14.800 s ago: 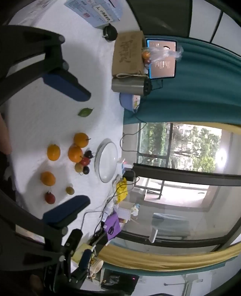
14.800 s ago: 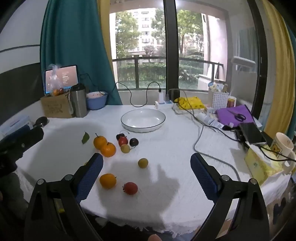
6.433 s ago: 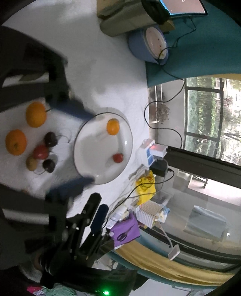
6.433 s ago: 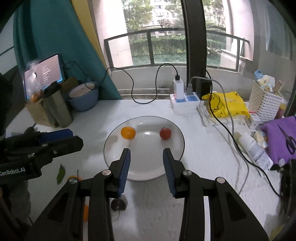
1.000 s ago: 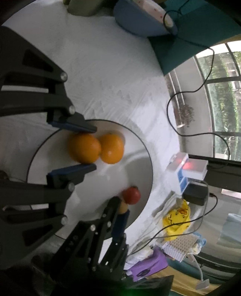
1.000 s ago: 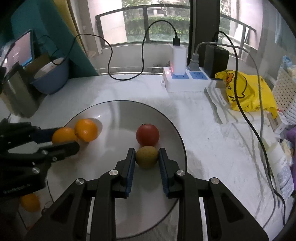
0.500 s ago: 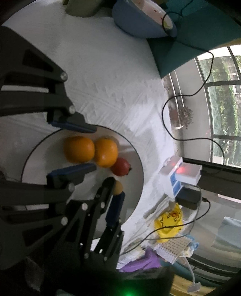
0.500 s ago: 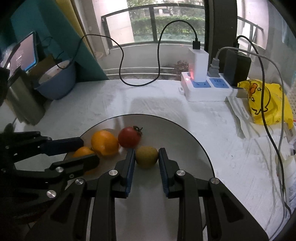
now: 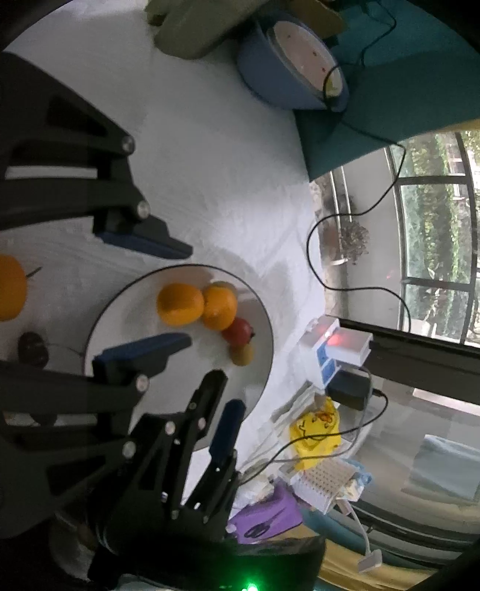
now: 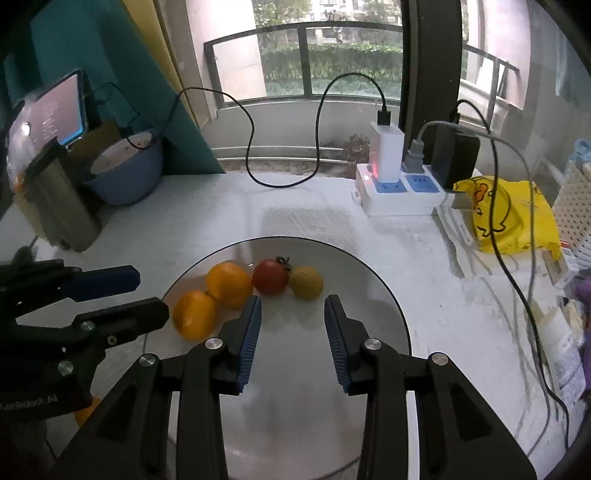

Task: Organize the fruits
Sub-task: 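Open both tools to release the fruits onto the plate, then grasp a large orange with the left tool while the right tool grasps the yellow-green fruit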

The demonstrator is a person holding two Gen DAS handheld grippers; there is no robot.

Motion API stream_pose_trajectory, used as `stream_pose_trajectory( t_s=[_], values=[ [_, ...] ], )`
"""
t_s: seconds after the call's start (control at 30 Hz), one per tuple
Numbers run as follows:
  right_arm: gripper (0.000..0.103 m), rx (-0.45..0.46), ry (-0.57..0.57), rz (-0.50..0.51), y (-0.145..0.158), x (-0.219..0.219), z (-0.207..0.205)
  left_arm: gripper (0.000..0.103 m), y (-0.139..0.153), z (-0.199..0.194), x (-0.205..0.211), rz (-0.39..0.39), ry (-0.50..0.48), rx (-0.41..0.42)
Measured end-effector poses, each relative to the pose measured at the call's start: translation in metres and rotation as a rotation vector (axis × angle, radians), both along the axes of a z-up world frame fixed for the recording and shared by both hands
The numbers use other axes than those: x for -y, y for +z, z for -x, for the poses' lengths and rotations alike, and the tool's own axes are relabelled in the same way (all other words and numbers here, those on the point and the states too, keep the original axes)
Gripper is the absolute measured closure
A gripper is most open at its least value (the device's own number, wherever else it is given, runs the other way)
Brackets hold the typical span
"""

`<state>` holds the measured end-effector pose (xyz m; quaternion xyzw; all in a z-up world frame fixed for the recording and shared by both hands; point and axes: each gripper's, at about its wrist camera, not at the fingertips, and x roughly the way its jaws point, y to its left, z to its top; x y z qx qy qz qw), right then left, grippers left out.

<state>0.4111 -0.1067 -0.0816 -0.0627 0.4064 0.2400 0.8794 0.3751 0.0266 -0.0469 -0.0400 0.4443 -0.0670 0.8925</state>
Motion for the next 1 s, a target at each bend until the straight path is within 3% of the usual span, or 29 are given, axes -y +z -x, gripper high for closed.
stream_pose_trajectory(
  t_s=[0.57,1.0],
  values=[
    [0.066,0.047,-0.005,-0.012,0.032,0.016,0.074,0.060,0.032,0.079,-0.012,0.028,0.082,0.145],
    [0.066,0.065,0.000,-0.024,0.041,0.026,0.119,0.060,0.031,0.130,-0.009,0.068,0.086,0.158]
  ],
)
